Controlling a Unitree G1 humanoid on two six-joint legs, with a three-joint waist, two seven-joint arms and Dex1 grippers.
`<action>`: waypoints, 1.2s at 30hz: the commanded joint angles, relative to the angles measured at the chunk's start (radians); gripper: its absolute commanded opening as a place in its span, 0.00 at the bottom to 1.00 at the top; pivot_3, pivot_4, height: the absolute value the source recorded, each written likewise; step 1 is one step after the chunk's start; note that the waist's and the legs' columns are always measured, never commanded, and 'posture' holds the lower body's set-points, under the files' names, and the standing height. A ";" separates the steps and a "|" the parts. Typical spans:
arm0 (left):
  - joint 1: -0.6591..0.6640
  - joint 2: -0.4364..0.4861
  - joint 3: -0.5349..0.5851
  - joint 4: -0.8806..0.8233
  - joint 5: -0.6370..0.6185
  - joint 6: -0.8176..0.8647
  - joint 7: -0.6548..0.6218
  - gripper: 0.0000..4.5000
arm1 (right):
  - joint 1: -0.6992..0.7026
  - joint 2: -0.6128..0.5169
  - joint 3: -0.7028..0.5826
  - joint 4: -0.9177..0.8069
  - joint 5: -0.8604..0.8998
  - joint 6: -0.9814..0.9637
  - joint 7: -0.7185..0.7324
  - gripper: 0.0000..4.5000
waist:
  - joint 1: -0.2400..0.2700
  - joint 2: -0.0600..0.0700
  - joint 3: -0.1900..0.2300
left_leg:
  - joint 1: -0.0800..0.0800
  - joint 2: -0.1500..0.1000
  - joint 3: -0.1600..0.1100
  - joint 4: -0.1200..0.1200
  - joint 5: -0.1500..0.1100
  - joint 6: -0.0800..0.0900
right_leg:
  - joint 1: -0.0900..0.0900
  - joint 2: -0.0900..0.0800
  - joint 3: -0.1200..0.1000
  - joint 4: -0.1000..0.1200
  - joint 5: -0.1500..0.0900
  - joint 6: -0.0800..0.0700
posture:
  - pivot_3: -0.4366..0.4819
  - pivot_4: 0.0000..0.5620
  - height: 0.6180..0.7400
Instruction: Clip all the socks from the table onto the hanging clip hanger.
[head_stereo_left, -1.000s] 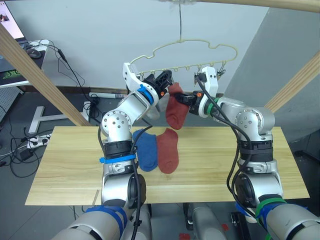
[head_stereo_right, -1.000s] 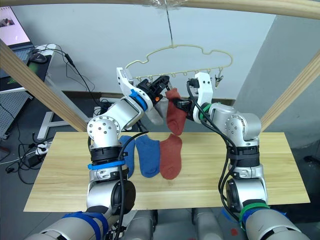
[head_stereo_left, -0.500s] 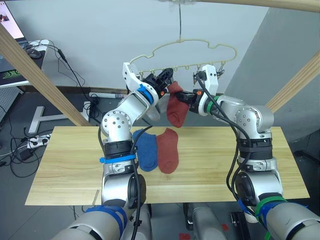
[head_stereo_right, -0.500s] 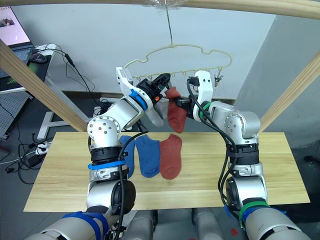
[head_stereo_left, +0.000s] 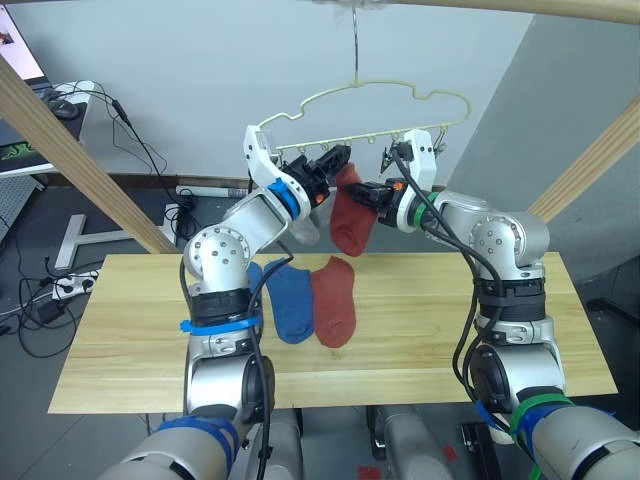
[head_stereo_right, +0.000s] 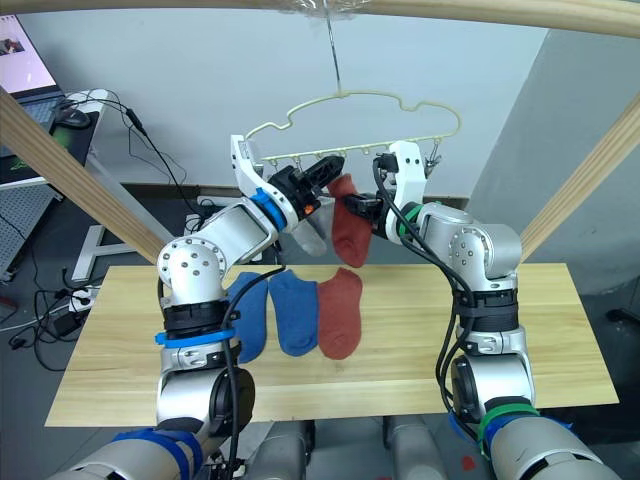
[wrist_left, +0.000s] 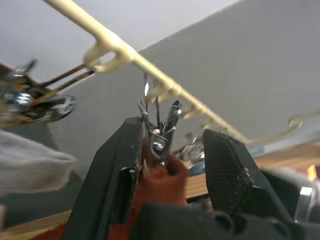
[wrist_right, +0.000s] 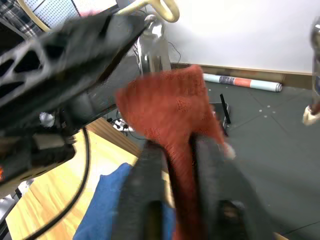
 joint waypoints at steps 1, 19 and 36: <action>0.061 0.083 -0.082 -0.124 0.043 0.017 -0.076 0.49 | 0.009 -0.005 0.003 -0.047 0.022 0.002 0.011 0.46 | 0.001 0.000 0.000 | 0.000 0.000 0.000 0.000 0.000 0.000 | 0.000 0.000 0.000 0.000 0.000 0.000 | 0.50 0.35 1.00; 0.286 0.523 -0.192 -0.318 0.182 -0.178 -0.591 0.49 | 0.166 -0.077 0.106 -0.265 -0.052 0.010 -0.040 0.99 | 0.024 0.001 -0.006 | 0.000 0.000 0.000 0.000 0.000 0.000 | 0.000 0.000 0.000 0.000 0.000 -0.001 | 0.60 0.30 1.00; 0.165 0.616 -0.194 -0.160 0.233 -0.366 -0.945 0.49 | 0.291 0.104 0.158 -0.533 -0.286 -0.069 -0.399 0.99 | 0.031 0.001 -0.023 | 0.000 0.001 0.000 -0.001 0.000 0.000 | -0.001 0.000 0.000 0.000 0.001 -0.001 | 0.59 0.27 1.00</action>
